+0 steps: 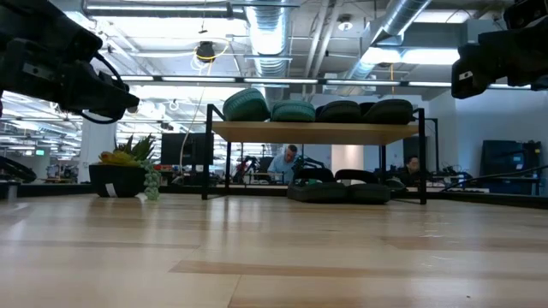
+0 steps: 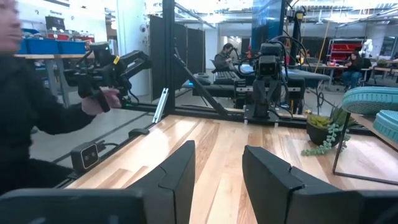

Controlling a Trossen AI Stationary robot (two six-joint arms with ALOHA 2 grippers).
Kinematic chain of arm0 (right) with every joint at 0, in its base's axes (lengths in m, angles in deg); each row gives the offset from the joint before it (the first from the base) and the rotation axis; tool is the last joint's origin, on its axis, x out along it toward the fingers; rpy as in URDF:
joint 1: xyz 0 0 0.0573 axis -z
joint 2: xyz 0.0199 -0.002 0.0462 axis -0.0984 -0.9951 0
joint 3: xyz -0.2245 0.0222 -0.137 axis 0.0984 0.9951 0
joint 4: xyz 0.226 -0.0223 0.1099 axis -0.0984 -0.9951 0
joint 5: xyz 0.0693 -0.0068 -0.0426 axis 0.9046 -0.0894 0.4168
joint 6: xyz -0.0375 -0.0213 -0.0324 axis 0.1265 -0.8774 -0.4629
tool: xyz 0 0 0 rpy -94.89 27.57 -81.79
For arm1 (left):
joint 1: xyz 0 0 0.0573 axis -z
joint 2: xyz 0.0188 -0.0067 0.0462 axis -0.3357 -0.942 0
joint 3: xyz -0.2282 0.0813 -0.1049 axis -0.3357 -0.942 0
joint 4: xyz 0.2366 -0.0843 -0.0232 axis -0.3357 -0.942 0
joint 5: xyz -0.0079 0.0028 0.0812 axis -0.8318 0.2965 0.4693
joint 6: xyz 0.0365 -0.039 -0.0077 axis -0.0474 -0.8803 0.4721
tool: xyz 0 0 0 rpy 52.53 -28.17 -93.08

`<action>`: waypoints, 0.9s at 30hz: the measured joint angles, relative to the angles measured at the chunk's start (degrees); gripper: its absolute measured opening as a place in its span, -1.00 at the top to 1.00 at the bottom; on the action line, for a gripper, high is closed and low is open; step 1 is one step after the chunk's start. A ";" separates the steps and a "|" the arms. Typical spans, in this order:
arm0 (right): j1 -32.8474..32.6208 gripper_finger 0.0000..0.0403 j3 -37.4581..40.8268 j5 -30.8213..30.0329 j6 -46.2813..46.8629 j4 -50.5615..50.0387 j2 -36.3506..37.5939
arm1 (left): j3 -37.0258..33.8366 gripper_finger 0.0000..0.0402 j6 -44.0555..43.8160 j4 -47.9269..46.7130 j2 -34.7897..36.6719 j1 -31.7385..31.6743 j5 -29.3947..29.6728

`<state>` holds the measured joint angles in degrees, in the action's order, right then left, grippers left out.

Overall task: Pick and place slides into the shelf
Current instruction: Return to Home Position

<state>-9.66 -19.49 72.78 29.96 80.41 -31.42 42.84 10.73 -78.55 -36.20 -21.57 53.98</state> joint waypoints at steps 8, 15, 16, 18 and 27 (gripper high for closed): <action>0.00 0.39 0.00 0.00 0.00 0.00 0.00 | 0.00 1.00 -0.43 0.00 -0.01 0.00 0.04; -0.02 0.39 0.00 0.00 0.00 0.00 0.00 | 0.00 1.00 0.62 -0.01 -0.01 0.00 0.07; 0.00 0.39 0.00 0.00 0.00 0.00 0.00 | -0.01 1.00 0.63 -0.01 -0.01 0.00 0.07; 0.00 0.39 0.00 0.01 0.00 0.00 0.00 | -0.02 1.00 0.64 0.00 -0.01 0.00 0.07; -0.02 0.39 0.00 0.00 0.00 0.00 0.00 | 0.00 1.00 0.79 0.00 -0.01 0.00 0.07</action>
<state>-9.68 -19.49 72.78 29.96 80.41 -31.42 42.84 11.52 -78.55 -36.21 -21.57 54.04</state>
